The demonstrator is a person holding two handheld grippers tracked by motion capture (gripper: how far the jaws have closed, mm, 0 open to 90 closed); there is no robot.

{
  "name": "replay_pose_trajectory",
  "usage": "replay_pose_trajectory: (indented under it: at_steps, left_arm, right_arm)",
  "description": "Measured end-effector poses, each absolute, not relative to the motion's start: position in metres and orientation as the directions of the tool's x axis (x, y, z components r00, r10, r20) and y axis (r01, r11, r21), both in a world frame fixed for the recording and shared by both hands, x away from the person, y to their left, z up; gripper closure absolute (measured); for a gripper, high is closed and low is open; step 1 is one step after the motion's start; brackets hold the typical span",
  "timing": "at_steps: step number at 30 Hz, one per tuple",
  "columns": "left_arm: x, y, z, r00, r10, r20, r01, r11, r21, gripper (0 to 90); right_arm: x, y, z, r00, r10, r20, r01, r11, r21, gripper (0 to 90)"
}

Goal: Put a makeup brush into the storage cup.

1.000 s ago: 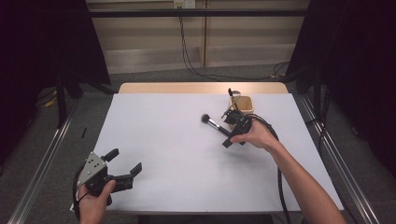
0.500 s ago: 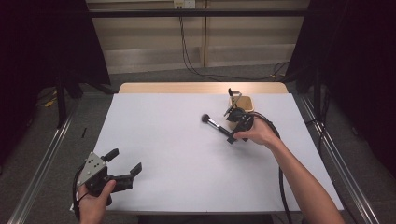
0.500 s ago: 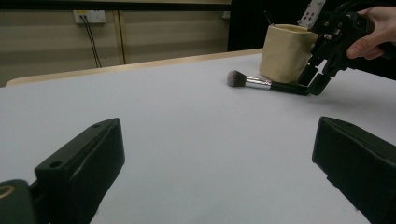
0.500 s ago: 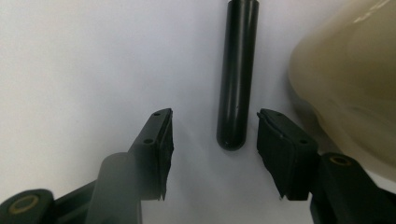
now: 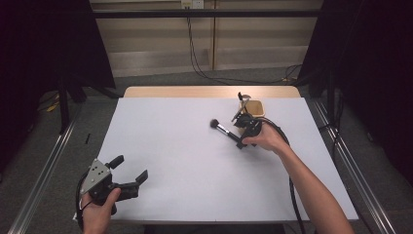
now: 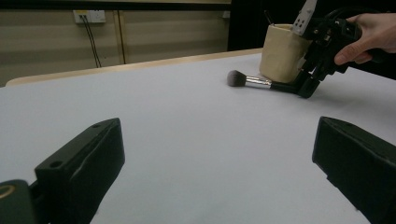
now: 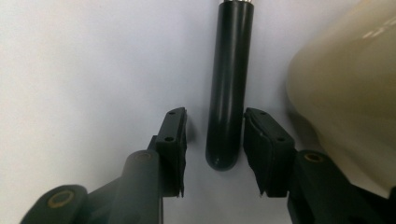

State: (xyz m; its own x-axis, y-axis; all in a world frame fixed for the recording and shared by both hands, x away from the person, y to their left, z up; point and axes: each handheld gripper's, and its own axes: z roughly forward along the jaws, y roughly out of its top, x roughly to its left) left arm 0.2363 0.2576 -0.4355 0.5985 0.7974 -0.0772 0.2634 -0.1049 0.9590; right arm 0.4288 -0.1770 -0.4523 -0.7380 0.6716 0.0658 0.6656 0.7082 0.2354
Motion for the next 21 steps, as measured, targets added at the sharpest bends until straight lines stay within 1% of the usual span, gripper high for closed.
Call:
replay_pose_trajectory:
  at_steps: [14,21]
  left_arm:
    - [0.2369,0.2568,-0.4354,0.602,0.795,-0.072,0.261,-0.111,0.959,2.3]
    - [0.2368,0.2573,-0.4354,0.6,0.796,-0.078,0.264,-0.105,0.959,2.3]
  right_arm:
    - [0.4306,-0.1746,-0.4525,-0.743,0.668,0.035,0.656,0.717,0.233,67.7]
    - [0.4326,-0.172,-0.4517,-0.747,0.664,0.026,0.653,0.728,0.209,74.4]
